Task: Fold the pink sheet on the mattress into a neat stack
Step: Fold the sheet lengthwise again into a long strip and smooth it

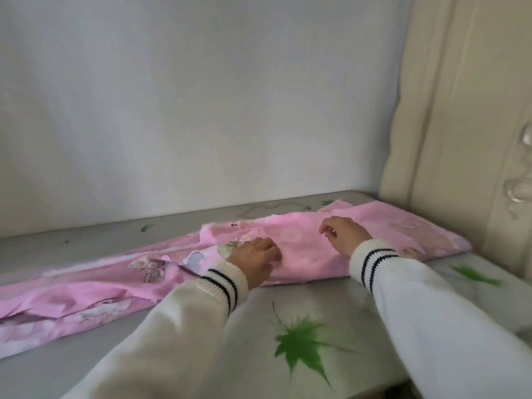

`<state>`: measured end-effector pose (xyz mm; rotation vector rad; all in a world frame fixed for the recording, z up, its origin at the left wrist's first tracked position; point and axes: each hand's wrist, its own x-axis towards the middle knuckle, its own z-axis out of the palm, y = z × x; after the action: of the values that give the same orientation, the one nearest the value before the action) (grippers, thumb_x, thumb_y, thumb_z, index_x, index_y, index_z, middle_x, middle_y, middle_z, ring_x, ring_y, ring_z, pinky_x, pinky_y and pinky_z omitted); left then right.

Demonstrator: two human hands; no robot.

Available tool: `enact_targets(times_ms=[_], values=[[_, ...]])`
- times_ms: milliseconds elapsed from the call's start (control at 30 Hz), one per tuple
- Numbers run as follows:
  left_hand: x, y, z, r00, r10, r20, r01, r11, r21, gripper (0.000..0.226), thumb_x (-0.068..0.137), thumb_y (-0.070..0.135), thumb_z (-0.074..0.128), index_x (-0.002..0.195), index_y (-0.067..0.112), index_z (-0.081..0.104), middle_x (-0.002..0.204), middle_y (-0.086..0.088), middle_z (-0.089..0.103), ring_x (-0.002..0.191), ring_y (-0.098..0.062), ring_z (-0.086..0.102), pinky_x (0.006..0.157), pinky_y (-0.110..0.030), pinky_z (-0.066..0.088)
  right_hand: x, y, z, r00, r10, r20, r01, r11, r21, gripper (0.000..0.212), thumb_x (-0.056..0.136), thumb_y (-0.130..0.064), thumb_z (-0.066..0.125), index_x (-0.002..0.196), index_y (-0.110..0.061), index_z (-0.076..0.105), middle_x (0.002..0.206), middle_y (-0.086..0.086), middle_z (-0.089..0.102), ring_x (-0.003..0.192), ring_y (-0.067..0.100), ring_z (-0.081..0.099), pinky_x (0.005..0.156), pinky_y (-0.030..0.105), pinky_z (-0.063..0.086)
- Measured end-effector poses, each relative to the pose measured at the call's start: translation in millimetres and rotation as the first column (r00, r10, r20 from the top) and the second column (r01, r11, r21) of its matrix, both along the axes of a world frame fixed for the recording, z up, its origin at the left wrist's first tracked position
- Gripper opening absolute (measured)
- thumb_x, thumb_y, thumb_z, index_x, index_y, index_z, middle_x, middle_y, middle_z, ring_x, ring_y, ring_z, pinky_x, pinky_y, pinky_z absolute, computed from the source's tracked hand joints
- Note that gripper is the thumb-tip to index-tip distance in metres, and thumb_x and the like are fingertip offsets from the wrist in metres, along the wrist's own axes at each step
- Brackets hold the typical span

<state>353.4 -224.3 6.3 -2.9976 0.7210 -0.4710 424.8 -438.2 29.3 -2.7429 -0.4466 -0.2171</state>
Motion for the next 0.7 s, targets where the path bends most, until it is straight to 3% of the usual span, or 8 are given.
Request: enact_targets(times_ms=[33, 133, 233, 333, 467, 600, 700], values=[[3, -5, -1, 1.000, 0.006, 0.028, -0.007, 0.999, 0.033, 0.025, 0.071, 0.022, 0.048, 0.079, 0.020, 0.072, 0.084, -0.001, 0.071, 0.068, -0.022, 0.069, 0.055, -0.028, 0.053, 0, -10, -4, 1.000, -0.014, -0.026, 0.014, 1.000, -0.021, 0.028, 0.093, -0.010, 0.041, 0.107, -0.017, 0.064, 0.120, 0.005, 0.063, 0.106, 0.024, 0.060, 0.090, 0.029, 0.044], [13, -16, -5, 0.993, 0.108, -0.053, -0.102, 0.990, 0.102, 0.048, 0.090, 0.037, 0.025, 0.119, 0.019, 0.059, 0.127, -0.001, 0.057, 0.114, -0.021, 0.056, 0.095, -0.032, 0.042, 1, -30, -13, 0.994, -0.034, -0.102, 0.028, 0.998, -0.064, 0.029, 0.091, -0.008, 0.042, 0.105, -0.018, 0.065, 0.122, 0.004, 0.061, 0.110, 0.024, 0.057, 0.095, 0.030, 0.043], [16, -24, -9, 0.969, 0.211, -0.127, -0.187, 0.967, 0.175, 0.041, 0.099, 0.033, 0.025, 0.132, 0.018, 0.046, 0.140, 0.000, 0.045, 0.128, -0.020, 0.043, 0.111, -0.036, 0.029, 1, -40, -19, 0.987, -0.014, -0.160, -0.001, 0.995, -0.095, 0.027, 0.088, -0.011, 0.048, 0.107, -0.019, 0.065, 0.121, 0.002, 0.061, 0.110, 0.021, 0.057, 0.096, 0.031, 0.043], [18, -29, -13, 0.951, 0.260, -0.168, -0.224, 0.952, 0.209, 0.042, 0.100, 0.032, 0.024, 0.134, 0.017, 0.043, 0.142, -0.002, 0.044, 0.131, -0.021, 0.040, 0.114, -0.039, 0.026, 3, -42, -22, 0.968, 0.039, -0.249, -0.082, 0.983, -0.165, 0.037, 0.085, -0.009, 0.047, 0.119, -0.020, 0.060, 0.129, 0.006, 0.054, 0.117, 0.024, 0.051, 0.103, 0.035, 0.041], [18, -37, -16, 0.943, 0.294, -0.156, -0.263, 0.945, 0.195, 0.039, 0.101, 0.028, 0.024, 0.134, 0.015, 0.042, 0.140, -0.006, 0.046, 0.129, -0.022, 0.045, 0.111, -0.037, 0.032, 1, -42, -28, 0.937, 0.070, -0.342, -0.182, 0.933, -0.309, 0.059, 0.084, -0.010, 0.052, 0.140, -0.021, 0.037, 0.144, 0.008, 0.035, 0.131, 0.029, 0.038, 0.111, 0.041, 0.032], [7, -52, -9, 0.988, 0.143, -0.054, -0.139, 0.988, 0.061, 0.027, 0.098, 0.015, 0.038, 0.125, 0.016, 0.042, 0.127, -0.003, 0.050, 0.107, -0.020, 0.056, 0.095, -0.028, 0.042, 0, -42, -37, 0.959, 0.091, -0.267, -0.186, 0.917, -0.354, 0.056, 0.089, -0.015, 0.044, 0.142, -0.026, 0.032, 0.147, 0.005, 0.033, 0.133, 0.029, 0.034, 0.112, 0.043, 0.029], [0, -65, -9, 0.999, 0.025, -0.047, -0.022, 0.998, 0.062, 0.029, 0.096, 0.029, 0.040, 0.123, 0.017, 0.044, 0.126, -0.002, 0.047, 0.109, -0.019, 0.050, 0.098, -0.029, 0.041, 2, -42, -40, 0.982, 0.101, -0.158, -0.148, 0.935, -0.322, 0.049, 0.089, -0.013, 0.041, 0.137, -0.025, 0.041, 0.139, 0.006, 0.045, 0.127, 0.027, 0.042, 0.109, 0.039, 0.033]])
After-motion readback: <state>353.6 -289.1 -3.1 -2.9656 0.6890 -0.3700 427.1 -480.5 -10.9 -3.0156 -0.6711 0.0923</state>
